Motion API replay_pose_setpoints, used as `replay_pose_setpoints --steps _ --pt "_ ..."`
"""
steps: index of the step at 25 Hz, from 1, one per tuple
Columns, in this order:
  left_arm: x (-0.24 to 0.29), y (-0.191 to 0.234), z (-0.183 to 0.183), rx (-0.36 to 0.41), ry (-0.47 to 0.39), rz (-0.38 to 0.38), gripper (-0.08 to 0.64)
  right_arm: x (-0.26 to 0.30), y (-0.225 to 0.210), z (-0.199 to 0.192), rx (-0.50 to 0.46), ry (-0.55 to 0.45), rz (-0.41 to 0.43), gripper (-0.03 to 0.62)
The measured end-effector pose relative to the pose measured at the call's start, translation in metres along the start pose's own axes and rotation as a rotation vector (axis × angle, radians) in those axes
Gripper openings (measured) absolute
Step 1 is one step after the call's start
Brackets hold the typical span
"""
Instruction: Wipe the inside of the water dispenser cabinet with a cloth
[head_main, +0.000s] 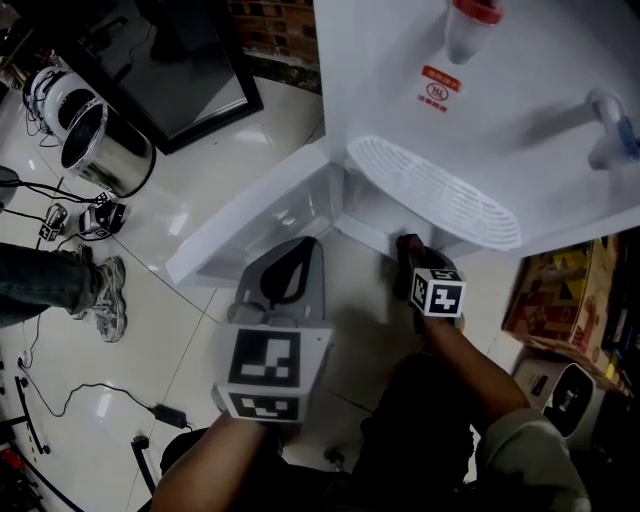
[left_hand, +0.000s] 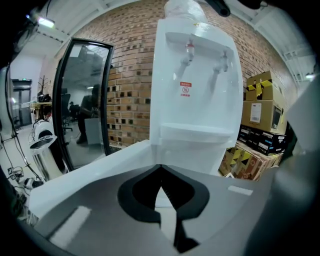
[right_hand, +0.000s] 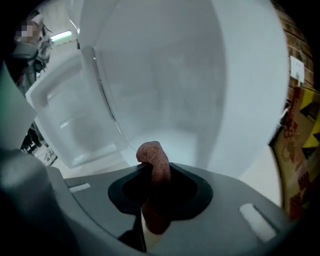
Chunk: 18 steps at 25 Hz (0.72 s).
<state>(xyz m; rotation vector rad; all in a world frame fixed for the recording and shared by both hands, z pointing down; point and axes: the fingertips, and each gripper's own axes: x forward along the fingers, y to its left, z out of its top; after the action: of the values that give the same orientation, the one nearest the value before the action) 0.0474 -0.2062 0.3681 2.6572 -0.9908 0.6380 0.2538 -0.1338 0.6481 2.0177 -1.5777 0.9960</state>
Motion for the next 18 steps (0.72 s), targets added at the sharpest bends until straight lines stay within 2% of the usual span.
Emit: replay_pose_setpoints --steps 4,7,11,18 --pt "-0.007 0.014 0.005 0.006 -0.023 0.036 0.000 -0.011 0.048 0.077 0.006 -0.218 0.121 0.097" --pt "-0.016 0.019 0.010 -0.015 -0.030 0.050 0.000 -0.004 0.077 0.111 0.056 -0.297 0.178 0.097" --pt "-0.022 0.025 0.011 -0.033 -0.037 0.058 0.000 0.033 0.091 0.115 0.091 -0.271 0.155 0.097" --pt "-0.028 0.036 0.018 -0.129 -0.054 0.051 0.002 0.093 0.074 0.095 0.135 -0.167 0.037 0.097"
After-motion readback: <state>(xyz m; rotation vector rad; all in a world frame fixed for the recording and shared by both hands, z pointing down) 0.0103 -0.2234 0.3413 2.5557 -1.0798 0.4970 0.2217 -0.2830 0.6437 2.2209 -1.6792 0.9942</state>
